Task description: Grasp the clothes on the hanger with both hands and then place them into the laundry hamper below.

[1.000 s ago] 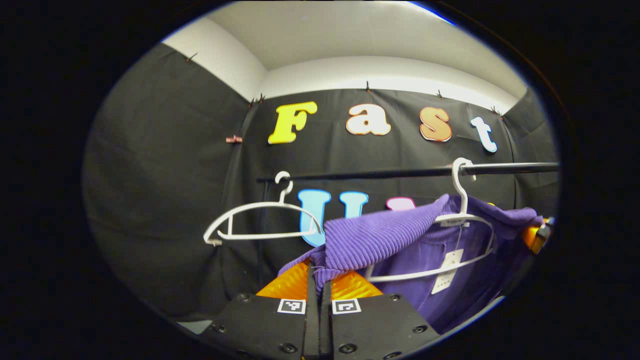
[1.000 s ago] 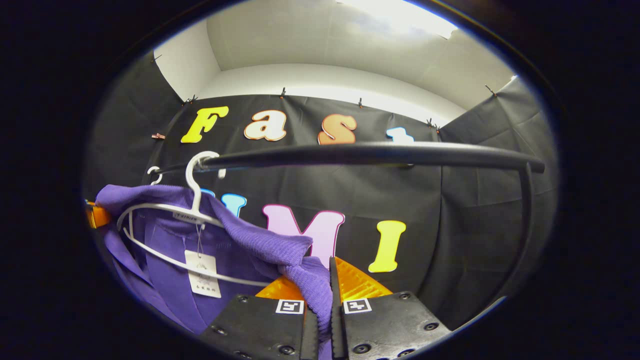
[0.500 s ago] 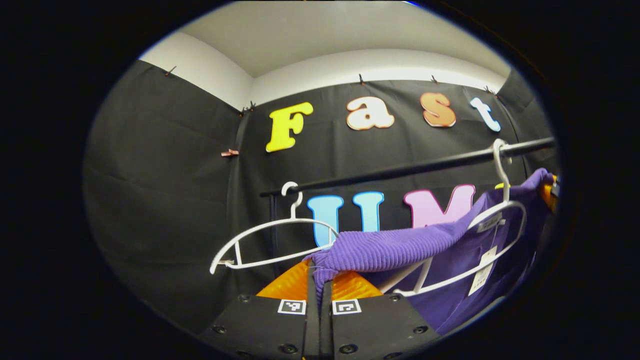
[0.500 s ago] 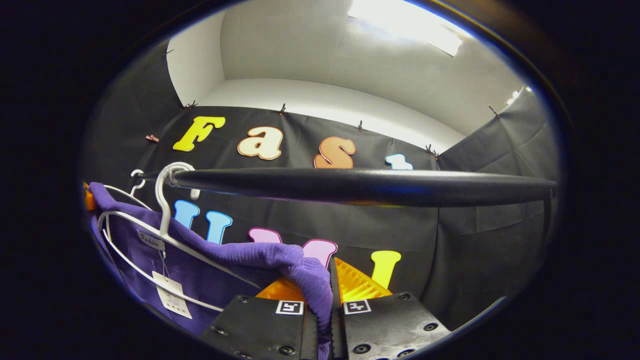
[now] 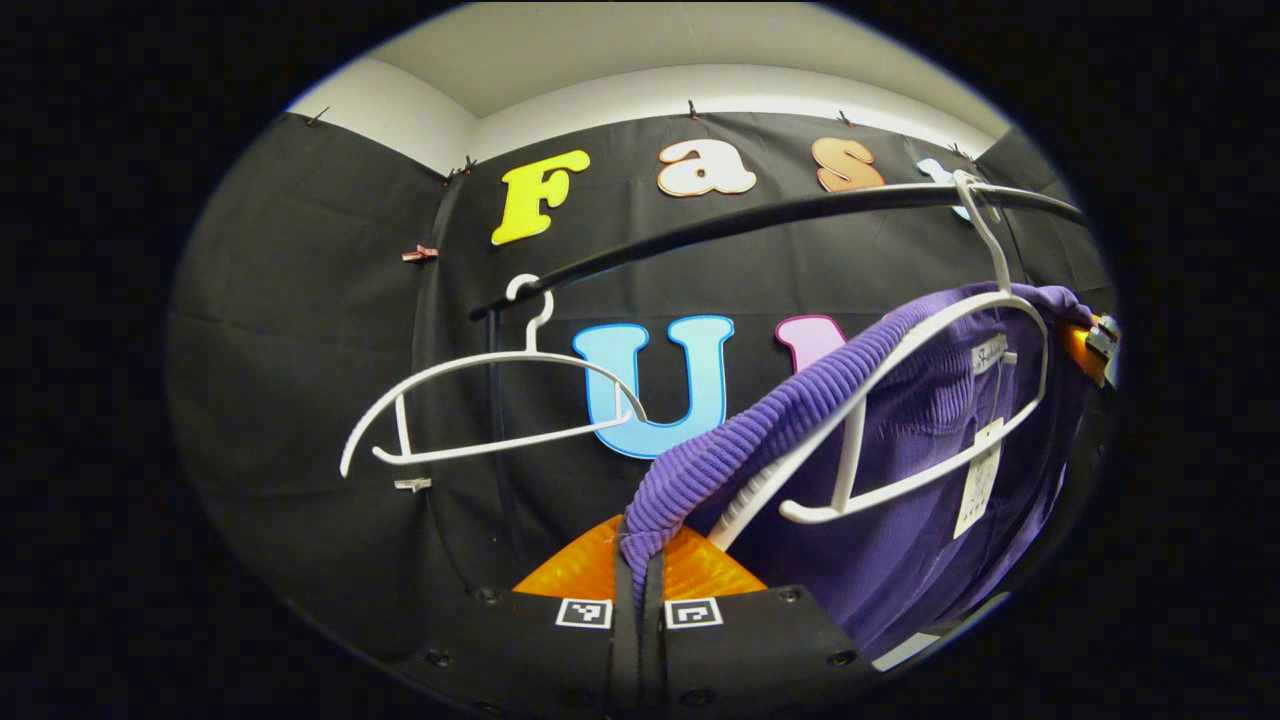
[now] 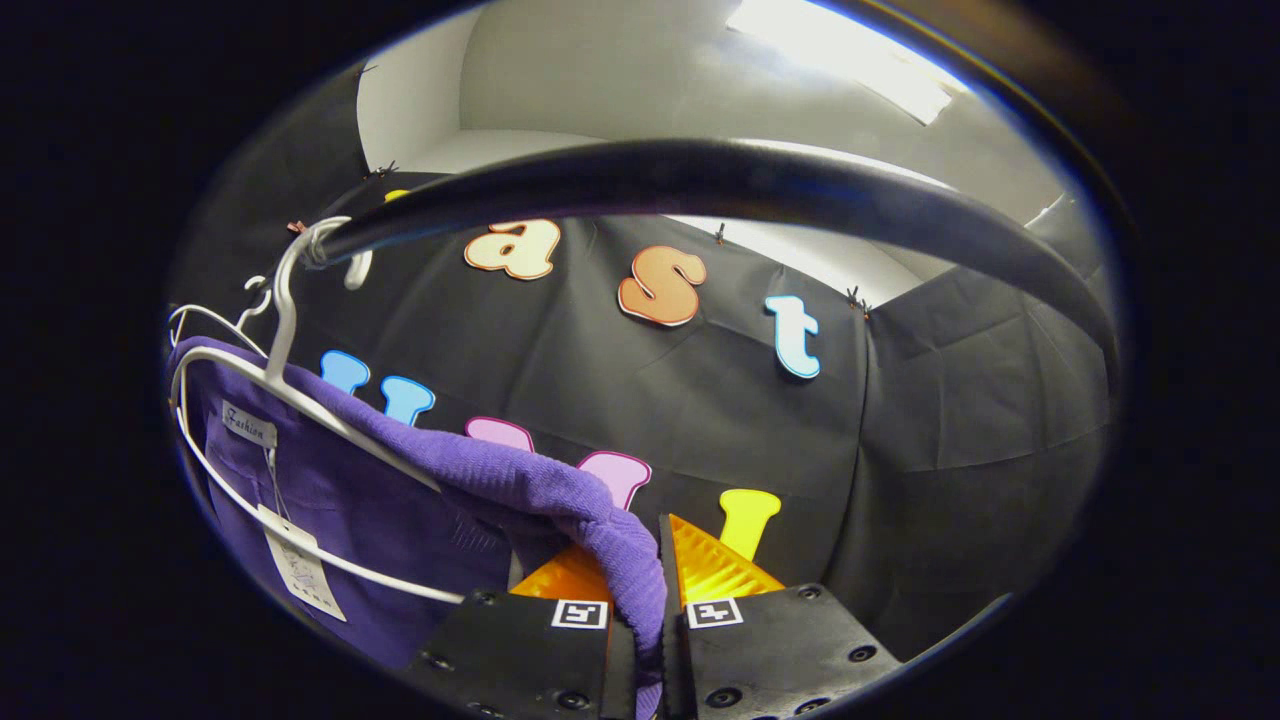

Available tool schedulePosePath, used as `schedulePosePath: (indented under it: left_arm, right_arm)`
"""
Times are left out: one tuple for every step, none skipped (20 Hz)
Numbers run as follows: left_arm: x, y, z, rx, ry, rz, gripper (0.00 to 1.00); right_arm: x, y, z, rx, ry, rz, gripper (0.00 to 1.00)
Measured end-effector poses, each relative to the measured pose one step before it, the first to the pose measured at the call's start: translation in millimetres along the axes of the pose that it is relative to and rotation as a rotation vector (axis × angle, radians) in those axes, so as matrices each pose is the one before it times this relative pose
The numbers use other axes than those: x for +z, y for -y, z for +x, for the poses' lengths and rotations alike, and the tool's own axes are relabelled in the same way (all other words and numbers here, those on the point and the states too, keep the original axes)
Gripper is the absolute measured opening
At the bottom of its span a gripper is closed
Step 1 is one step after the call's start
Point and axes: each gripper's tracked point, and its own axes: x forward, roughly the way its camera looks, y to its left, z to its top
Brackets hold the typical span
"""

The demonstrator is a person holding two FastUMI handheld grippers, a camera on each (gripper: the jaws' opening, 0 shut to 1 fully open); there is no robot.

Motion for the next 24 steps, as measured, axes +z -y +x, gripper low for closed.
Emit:
schedulePosePath:
  left_arm:
    - [-9.49, 9.37, -0.32, -0.03469, -0.01749, -0.00965, 0.05]
    - [-7.64, 13.47, -1.56, -0.03239, -0.00951, -0.01378, 0.05]
    - [-2.52, 2.78, -2.12, 0.00075, 0.00209, -0.00389, 0.05]
    - [0.97, 3.67, -0.86, -0.00193, 0.00974, -0.00379, 0.05]
    - [-1.51, 3.56, -0.7, -0.00551, 0.0014, -0.00751, 0.05]
    - [-2.35, 4.04, 1.01, -0.00683, -0.00389, -0.0082, 0.05]
    - [-3.8, 3.3, -1.15, -0.00562, -0.0098, -0.00269, 0.05]
    - [-0.93, 3.1, 0.51, -0.00713, -0.00527, -0.00069, 0.05]
    - [-0.36, 1.92, -1.62, -0.01428, 0.00022, 0.00801, 0.05]
    - [3.09, -7.07, -1.27, 0.00379, -0.01214, 0.00961, 0.05]
    - [8.05, -17.64, -3.46, 0.02695, 0.01792, -0.013, 0.05]
    - [14.29, -20.51, -2.17, 0.03025, 0.02213, -0.02673, 0.05]
    - [11.99, -19.17, -3.61, 0.01986, 0.01083, -0.02406, 0.05]
    - [8.35, -17.15, -1.65, 0.03548, 0.01126, -0.00231, 0.05]
    - [-2.03, -11.84, 0.58, 0.03253, 0.00156, 0.01576, 0.05]
    - [-8.81, -5.34, 3.22, 0.0126, -0.02379, 0.01802, 0.05]
    - [-10.58, 1.59, 0.12, -0.00264, -0.02061, 0.0042, 0.05]
    - [-12.64, 4.18, 0.88, -0.00688, -0.02184, -0.00214, 0.05]
    - [-14.11, 6.37, 0.79, -0.01294, -0.029, -0.00272, 0.05]
    - [-14.2, 9.57, -0.03, -0.01586, -0.0289, -0.00853, 0.05]
    - [-10.34, 11.1, -0.99, -0.02026, -0.01883, -0.01499, 0.05]
    - [-5.73, 13.93, -1.76, -0.02472, -0.00935, -0.01498, 0.05]
    - [-5.69, 16.22, -2.95, -0.03084, -0.00671, -0.00887, 0.05]
    - [0.27, 13.52, 0.75, -0.0253, -0.00391, -0.00256, 0.05]
  right_arm:
    - [-0.91, -2.16, 0.81, 0.00247, -0.00833, 0.00819, 0.14]
    - [0.7, -6.2, -0.58, 0.00802, -0.01091, 0.01572, 0.14]
    - [6.36, -0.34, -1.3, -0.0035, 0.02235, -0.00342, 0.14]
    - [5.3, 5.15, 0.54, -0.01292, 0.0241, -0.0175, 0.14]
    - [0.91, 3.31, 1.83, -0.00664, 0.00271, -0.00584, 0.14]
    - [-2.06, 1.12, 0.31, 0.00127, -0.00915, 0.01116, 0.14]
    - [-0.65, 1.54, -1.64, -0.00229, -0.007, 0.01175, 0.14]
    - [-0.09, 2.68, -1.51, -0.00448, -0.00523, 0.00501, 0.14]
    - [3.98, 1.92, -2.24, -0.00214, 0.00248, 0.00668, 0.14]
    - [7.23, -3.06, -3.12, 0.01561, 0.00992, 0.0168, 0.14]
    - [8.29, -7.65, -2.63, 0.02597, 0.01698, 0.01816, 0.14]
    - [8.72, -6.54, -2.61, 0.01911, 0.02221, 0.0011, 0.14]
    - [6.32, -5.59, -0.13, 0.01871, 0.02079, -0.00696, 0.14]
    - [7.21, -8.81, -0.42, 0.01716, 0.01264, -0.00259, 0.14]
    - [5.28, -7.87, -2.29, 0.02045, 0.00929, 0.00722, 0.14]
    - [3.3, -7.55, -0.06, 0.01273, 0.00358, 0.0079, 0.14]
    - [1.08, -4.53, 1.92, 0.01035, 0.00239, 0.00405, 0.14]
    - [-0.6, -1.87, 1.94, 0.00088, 0.00161, -0.00309, 0.14]
    - [-2.06, 0.74, 1.69, -0.00373, -0.00242, -0.00911, 0.14]
    - [-3.04, 2.3, -0.06, -0.00501, -0.00276, -0.01005, 0.14]
    - [-2.85, 3.94, -1.64, -0.01013, -0.00605, -0.01318, 0.14]
    - [-5.37, 7.25, -0.67, -0.01718, -0.00908, -0.01937, 0.14]
    - [-7.14, 9.93, 0.46, -0.02294, -0.01506, -0.01859, 0.14]
    - [-6.28, 9.77, -0.5, -0.02446, -0.0145, -0.01004, 0.14]
